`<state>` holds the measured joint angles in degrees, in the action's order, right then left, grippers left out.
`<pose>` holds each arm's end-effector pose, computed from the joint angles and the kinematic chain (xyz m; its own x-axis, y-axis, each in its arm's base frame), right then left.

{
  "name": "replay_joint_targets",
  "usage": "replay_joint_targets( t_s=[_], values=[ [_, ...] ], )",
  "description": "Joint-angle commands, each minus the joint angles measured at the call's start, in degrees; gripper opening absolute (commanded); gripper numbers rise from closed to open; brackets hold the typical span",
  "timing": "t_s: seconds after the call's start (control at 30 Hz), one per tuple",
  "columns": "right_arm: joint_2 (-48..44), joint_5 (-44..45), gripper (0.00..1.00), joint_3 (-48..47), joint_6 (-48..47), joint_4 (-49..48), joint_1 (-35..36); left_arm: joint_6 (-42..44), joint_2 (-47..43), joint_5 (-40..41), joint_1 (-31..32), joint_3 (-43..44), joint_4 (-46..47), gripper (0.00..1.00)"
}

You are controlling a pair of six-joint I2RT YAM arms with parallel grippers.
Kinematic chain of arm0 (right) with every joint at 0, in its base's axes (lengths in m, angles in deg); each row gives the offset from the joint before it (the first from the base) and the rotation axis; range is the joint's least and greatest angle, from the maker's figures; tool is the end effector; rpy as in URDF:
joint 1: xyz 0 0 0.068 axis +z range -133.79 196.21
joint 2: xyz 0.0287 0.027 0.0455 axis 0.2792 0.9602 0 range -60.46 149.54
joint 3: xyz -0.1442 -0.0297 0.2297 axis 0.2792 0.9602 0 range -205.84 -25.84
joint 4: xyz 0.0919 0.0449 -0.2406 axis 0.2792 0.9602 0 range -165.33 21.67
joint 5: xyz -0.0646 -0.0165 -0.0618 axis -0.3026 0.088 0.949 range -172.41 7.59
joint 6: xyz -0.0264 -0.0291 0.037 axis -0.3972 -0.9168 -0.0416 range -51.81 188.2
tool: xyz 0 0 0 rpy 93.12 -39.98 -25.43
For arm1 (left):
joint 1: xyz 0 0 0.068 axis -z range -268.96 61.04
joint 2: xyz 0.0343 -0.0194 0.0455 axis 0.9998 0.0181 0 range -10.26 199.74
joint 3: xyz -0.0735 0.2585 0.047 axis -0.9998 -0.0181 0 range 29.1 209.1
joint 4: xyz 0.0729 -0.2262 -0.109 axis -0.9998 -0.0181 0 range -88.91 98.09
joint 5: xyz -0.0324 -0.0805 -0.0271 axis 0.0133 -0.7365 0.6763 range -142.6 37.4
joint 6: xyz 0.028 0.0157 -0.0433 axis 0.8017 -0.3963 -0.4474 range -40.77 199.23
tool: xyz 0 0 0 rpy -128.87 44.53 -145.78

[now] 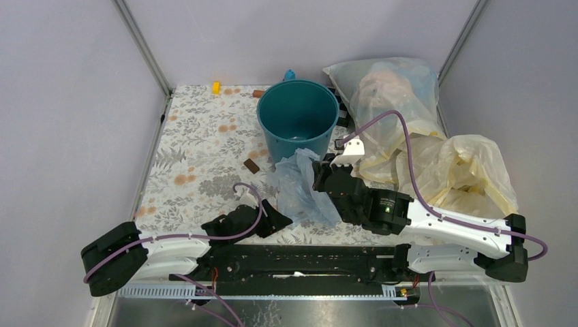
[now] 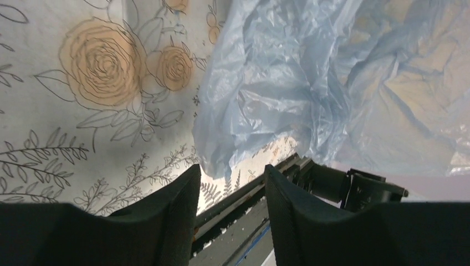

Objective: Put the trash bags into the trash bin

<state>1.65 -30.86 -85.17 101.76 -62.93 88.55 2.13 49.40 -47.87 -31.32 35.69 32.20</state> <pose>0.0984 0.2173 0.3698 -0.2670 0.2946 -0.9176 -0.2587 0.8953 0.3627 0.0976 -0.1484 0.1286 -0.8408 -0.4881 -0.2343 -0.0732 0.5313 -0.8440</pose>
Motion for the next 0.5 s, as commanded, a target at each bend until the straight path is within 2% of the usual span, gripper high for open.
replay_joint_targets(
  t_s=[0.0,0.27,0.33,0.4,0.43,0.47],
  values=[
    [0.0,-0.1,0.00,-1.8,1.7,-0.7,0.3,-3.2,2.4,5.6,0.2,0.3,5.4,0.46],
    [-5.8,-1.0,0.00,0.4,4.1,2.2,0.3,-3.2,8.7,10.3,0.1,2.0,8.2,0.39],
    [-7.8,0.2,0.00,0.7,4.1,3.9,0.3,-2.3,9.5,10.3,-0.2,1.7,10.0,0.30],
    [-10.1,1.8,0.00,1.0,4.1,6.1,0.3,-0.1,8.6,9.6,-1.1,1.5,10.6,0.07],
    [-11.2,2.6,0.00,1.2,4.1,7.2,0.3,1.4,7.4,9.0,-1.8,1.7,9.5,0.00],
    [-12.4,3.3,0.00,1.6,4.1,8.2,0.3,3.1,5.9,8.7,-2.4,2.4,7.4,0.00]
  ],
)
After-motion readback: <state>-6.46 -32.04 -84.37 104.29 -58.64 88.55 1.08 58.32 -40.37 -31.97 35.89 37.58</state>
